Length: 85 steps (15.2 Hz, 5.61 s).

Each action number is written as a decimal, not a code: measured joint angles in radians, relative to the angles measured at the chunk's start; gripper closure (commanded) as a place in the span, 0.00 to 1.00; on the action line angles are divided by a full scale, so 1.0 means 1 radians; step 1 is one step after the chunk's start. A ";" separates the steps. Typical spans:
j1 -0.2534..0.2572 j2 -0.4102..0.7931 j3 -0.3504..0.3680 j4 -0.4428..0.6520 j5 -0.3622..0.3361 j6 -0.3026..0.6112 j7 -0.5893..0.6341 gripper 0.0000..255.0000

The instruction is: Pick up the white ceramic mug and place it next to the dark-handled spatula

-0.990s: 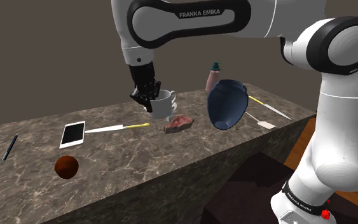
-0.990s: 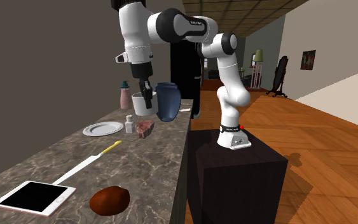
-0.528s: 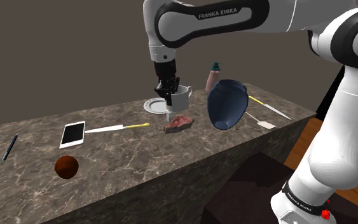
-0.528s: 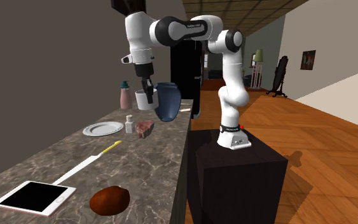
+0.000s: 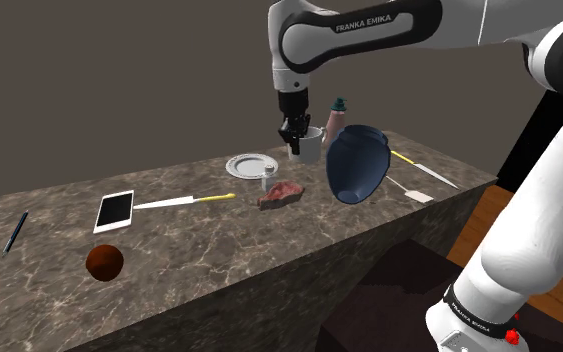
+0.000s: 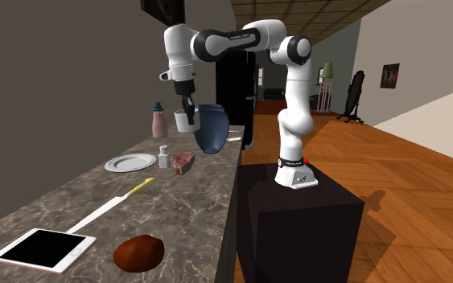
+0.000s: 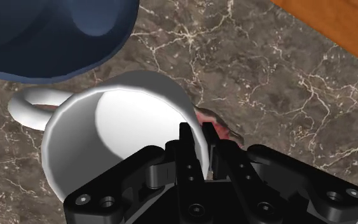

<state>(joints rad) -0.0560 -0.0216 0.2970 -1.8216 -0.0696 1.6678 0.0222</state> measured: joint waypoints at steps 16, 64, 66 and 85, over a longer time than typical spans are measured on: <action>-0.182 -0.063 -0.207 -0.086 -0.044 0.061 -0.377 1.00; -0.497 0.411 -0.464 0.228 -0.026 0.292 -0.924 1.00; -0.499 0.418 -0.464 0.210 -0.026 0.317 -0.924 1.00; -0.492 0.411 -0.462 0.236 -0.027 0.285 -0.917 0.00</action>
<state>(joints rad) -0.5475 0.3895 -0.1647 -1.5851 -0.0964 1.9525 -0.8950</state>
